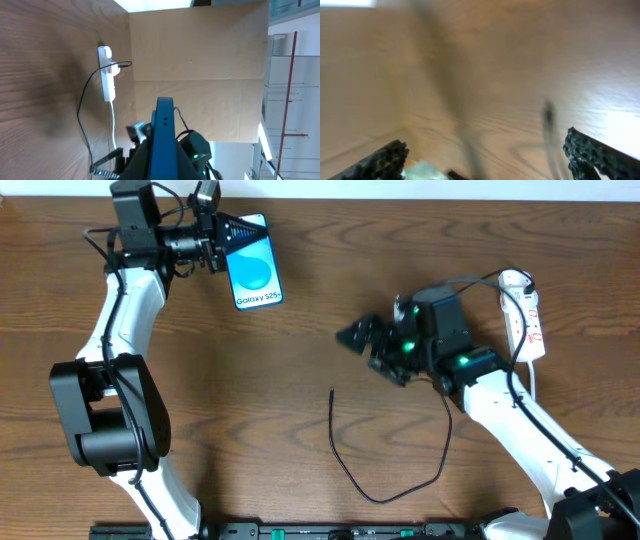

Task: Plug charger to phone and switch on socket

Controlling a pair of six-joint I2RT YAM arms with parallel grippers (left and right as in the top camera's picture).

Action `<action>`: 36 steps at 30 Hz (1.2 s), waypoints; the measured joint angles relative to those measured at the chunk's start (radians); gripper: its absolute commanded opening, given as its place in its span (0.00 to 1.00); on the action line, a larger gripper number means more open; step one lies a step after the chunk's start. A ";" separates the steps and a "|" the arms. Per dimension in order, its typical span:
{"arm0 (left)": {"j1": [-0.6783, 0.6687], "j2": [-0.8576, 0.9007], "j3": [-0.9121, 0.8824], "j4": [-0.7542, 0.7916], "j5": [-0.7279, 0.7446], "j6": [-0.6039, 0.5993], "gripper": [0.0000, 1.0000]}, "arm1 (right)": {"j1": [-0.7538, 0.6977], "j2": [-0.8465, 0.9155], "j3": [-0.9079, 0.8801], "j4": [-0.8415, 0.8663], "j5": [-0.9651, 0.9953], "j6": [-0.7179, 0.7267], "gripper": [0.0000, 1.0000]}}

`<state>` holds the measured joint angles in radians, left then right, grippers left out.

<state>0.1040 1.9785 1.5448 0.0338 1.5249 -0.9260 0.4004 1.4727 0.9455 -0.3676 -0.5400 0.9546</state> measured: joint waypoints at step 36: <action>0.000 0.000 0.000 0.000 0.014 0.018 0.08 | 0.362 0.188 0.011 -0.225 0.505 -0.042 0.99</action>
<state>0.1040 1.9785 1.5448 0.0341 1.5394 -0.9077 0.7624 1.6604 0.9562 -0.5922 -0.0349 0.9123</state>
